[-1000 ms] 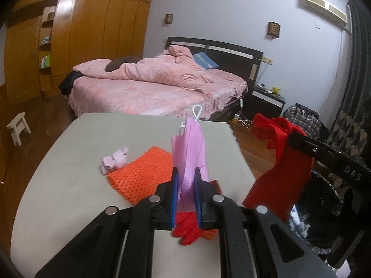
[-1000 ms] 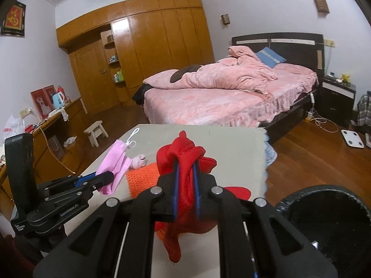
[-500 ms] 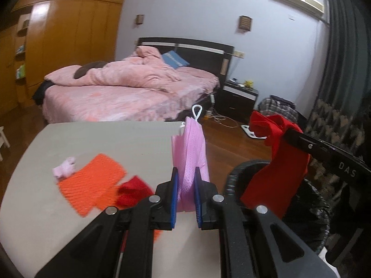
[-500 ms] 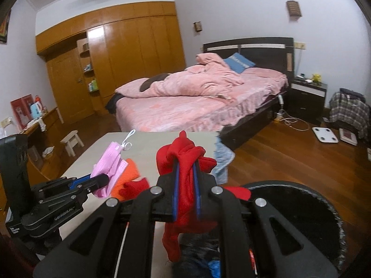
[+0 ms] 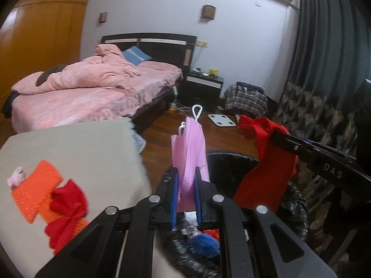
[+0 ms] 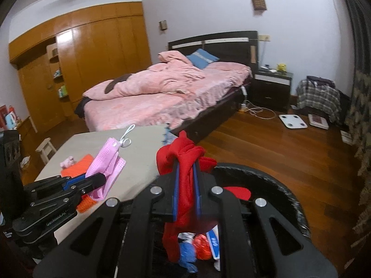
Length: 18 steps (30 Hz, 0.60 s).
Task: Collect trash
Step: 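Carry the pink pouch and red cloth over the bin and release both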
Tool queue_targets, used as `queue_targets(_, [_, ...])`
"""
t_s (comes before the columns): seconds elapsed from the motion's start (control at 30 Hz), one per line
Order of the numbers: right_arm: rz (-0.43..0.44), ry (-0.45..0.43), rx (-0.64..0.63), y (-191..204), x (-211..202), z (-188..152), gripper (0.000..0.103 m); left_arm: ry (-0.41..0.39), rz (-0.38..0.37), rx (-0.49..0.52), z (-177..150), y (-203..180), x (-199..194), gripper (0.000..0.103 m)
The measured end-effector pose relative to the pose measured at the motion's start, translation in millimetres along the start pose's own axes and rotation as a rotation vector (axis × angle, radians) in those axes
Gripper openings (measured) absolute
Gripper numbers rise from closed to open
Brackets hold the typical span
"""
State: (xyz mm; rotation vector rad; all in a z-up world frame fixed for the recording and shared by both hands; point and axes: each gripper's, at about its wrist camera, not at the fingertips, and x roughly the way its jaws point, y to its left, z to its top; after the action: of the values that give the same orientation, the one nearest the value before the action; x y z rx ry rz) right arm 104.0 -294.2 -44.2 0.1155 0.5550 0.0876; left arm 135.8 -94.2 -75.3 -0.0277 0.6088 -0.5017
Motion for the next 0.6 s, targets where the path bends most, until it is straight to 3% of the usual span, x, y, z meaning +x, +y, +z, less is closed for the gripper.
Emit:
queue_targets(0.3, [-0.074, 0.034, 0.04, -33.0, 3.1, -18.8, 0.013, 0.025, -0.049, 0.029, -2.6, -31.0, 29.3, 0.013])
queue_targets(0.4, [-0.093, 0.05, 0.049, -39.5, 6.0, -24.6, 0.013, 0.042, -0.072, 0.032, -3.4, -37.7, 39.0, 0.018])
queue_targets(0.47, [-0.11, 0.059, 0.059, -43.6, 6.3, -28.9, 0.029, 0.053, -0.099, 0.025, -4.4, -38.4, 43.8, 0.035])
queue_targets(0.6, [-0.139, 0.055, 0.07, -48.5, 3.7, -34.5, 0.048, 0.052, -0.106, 0.028, -5.7, -37.7, 46.8, 0.046])
